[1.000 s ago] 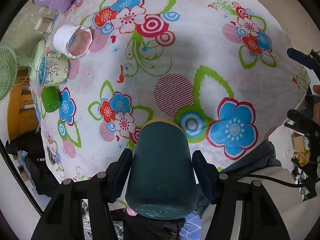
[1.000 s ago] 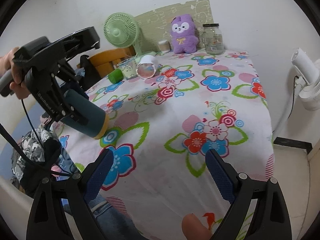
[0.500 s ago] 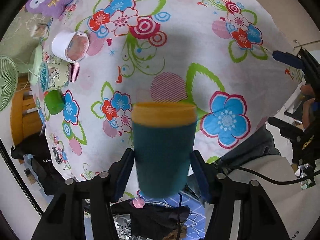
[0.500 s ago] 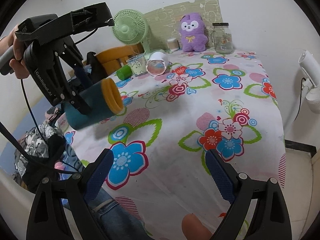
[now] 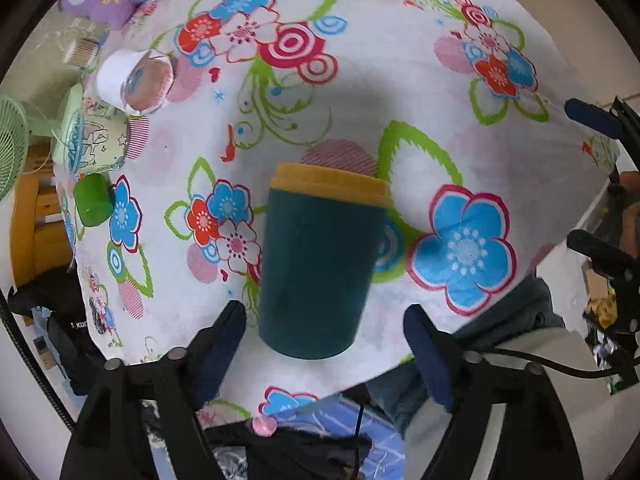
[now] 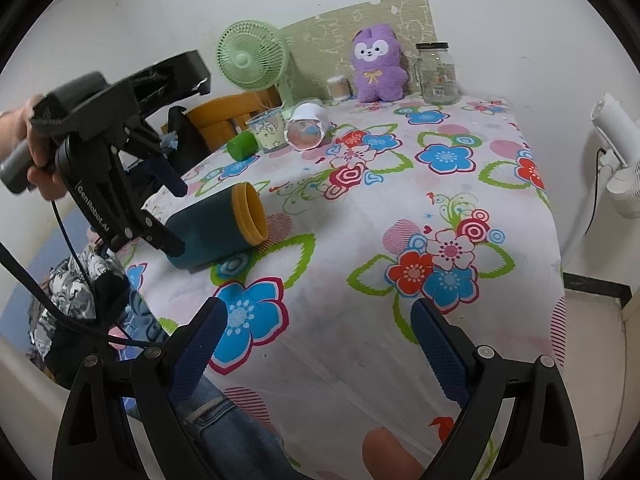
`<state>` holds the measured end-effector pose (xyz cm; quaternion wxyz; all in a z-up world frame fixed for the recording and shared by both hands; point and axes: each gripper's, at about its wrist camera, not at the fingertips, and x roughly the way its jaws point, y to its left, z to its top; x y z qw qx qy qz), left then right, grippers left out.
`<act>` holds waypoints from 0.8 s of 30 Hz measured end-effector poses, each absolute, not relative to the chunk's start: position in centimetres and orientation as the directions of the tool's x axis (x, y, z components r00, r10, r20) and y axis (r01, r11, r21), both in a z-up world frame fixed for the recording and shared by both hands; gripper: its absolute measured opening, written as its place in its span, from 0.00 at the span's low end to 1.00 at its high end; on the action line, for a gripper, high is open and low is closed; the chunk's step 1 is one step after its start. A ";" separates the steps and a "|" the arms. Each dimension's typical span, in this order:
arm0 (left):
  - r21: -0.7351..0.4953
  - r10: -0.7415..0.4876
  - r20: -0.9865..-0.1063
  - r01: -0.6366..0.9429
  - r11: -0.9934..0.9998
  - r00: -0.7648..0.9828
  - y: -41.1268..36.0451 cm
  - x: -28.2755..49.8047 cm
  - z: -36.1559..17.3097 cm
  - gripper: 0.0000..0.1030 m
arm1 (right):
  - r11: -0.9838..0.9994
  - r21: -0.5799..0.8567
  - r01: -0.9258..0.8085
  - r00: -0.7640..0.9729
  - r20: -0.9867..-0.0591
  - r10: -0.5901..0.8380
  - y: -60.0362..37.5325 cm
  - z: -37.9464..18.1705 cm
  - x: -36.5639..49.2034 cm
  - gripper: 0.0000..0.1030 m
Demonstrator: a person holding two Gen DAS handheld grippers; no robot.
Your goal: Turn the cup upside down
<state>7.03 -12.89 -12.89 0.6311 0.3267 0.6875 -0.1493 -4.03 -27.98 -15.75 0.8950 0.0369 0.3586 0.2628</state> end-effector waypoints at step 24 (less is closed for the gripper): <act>0.199 0.110 -0.978 0.629 0.751 0.177 -7.9 8.5 -15.1 0.66 | 0.873 0.219 -0.436 0.595 -0.657 0.462 -25.3 -15.5 -3.4 0.92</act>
